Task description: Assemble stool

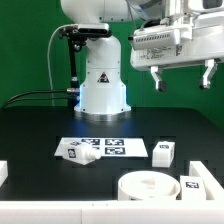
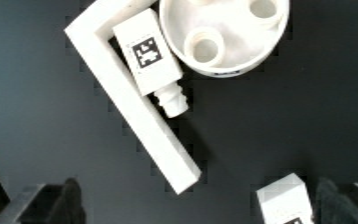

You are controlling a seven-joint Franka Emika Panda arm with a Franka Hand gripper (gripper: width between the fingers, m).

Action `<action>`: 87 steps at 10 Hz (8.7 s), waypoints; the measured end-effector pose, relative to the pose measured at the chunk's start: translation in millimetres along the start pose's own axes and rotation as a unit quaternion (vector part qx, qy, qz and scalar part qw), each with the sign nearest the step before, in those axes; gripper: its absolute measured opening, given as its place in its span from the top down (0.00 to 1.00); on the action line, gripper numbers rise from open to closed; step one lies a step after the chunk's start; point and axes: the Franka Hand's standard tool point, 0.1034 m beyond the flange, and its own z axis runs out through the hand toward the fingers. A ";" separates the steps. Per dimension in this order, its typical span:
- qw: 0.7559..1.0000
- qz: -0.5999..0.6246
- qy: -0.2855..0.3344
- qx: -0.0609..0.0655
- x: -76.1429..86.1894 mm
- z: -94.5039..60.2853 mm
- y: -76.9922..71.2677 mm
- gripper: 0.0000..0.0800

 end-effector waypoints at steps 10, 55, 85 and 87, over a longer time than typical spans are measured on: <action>0.923 0.380 -0.031 0.057 -21.5 15.6 28.1 0.19; 0.872 0.450 0.067 0.179 45.5 130.8 -1.9 0.19; 0.495 0.848 0.052 0.183 34.7 140.3 -46.8 0.19; 0.499 0.845 0.053 0.185 40.6 140.4 -43.9 0.19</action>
Offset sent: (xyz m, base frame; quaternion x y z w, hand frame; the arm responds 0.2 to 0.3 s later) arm 0.0358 0.0049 -0.0106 0.0320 -0.0513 0.0951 0.9936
